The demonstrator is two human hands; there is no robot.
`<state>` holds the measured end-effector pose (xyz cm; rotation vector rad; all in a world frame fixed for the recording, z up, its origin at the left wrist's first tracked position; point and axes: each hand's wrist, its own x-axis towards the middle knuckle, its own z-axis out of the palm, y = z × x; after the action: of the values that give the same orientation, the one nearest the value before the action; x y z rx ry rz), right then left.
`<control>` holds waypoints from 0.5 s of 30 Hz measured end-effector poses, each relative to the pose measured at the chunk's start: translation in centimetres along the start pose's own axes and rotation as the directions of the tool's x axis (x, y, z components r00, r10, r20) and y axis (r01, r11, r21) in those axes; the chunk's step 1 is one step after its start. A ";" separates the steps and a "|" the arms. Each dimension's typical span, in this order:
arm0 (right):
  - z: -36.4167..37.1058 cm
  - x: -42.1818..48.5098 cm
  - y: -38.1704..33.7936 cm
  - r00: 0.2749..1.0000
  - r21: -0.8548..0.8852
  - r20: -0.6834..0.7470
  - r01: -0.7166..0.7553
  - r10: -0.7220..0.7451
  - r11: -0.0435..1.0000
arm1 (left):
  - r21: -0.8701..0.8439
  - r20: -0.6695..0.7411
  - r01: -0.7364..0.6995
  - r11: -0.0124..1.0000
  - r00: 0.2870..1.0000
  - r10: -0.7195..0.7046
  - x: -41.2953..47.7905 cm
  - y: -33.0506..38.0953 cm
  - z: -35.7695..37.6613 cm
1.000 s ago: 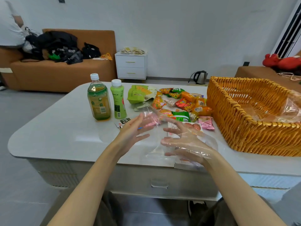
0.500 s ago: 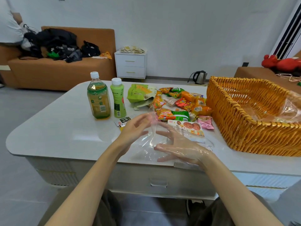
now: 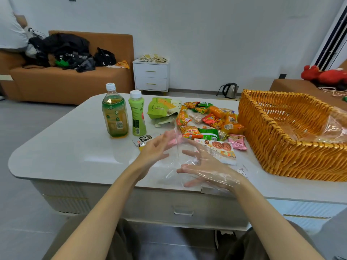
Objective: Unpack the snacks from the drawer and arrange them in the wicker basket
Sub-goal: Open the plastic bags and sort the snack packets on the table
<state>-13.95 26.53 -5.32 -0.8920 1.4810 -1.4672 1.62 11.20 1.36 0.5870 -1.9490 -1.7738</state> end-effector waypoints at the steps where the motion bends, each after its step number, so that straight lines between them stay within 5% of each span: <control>1: 2.6 -0.5 -3.0 0.985 -0.065 0.171 0.013 -0.002 0.998 | 0.013 -0.007 -0.029 0.999 1.000 0.029 0.0 -0.2 0.2; 3: 1.3 -0.1 -3.2 0.958 -0.030 0.260 -0.116 0.120 0.993 | 0.026 -0.055 -0.070 0.997 0.996 0.072 0.0 -0.4 0.2; 6: -7.1 5.2 6.5 0.956 -0.057 0.066 -0.282 0.286 0.958 | -0.030 -0.103 -0.052 0.998 0.993 0.049 0.0 -0.7 -0.1; 7: -7.0 5.0 6.7 0.979 -0.168 -0.017 -0.204 0.205 0.964 | -0.054 -0.123 -0.040 0.998 0.992 0.033 0.0 -0.7 -0.2; 9: -0.5 1.6 1.4 0.982 0.003 0.094 -0.162 0.161 0.987 | -0.098 -0.167 -0.036 0.995 0.986 0.019 0.1 -0.8 -0.5; 11: 4.1 -0.4 -4.2 0.984 -0.056 0.168 -0.048 0.057 0.997 | -0.135 -0.207 -0.033 0.990 0.978 0.004 0.2 -0.7 -0.9; 15: 4.6 -1.1 -5.1 0.990 -0.027 0.127 0.056 -0.053 0.998 | -0.162 -0.237 -0.026 0.987 0.971 -0.014 0.3 -0.6 -1.2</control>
<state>-9.67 25.44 0.01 -1.0325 1.3990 -1.4036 2.04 9.97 0.87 0.7002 -1.6260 -1.7500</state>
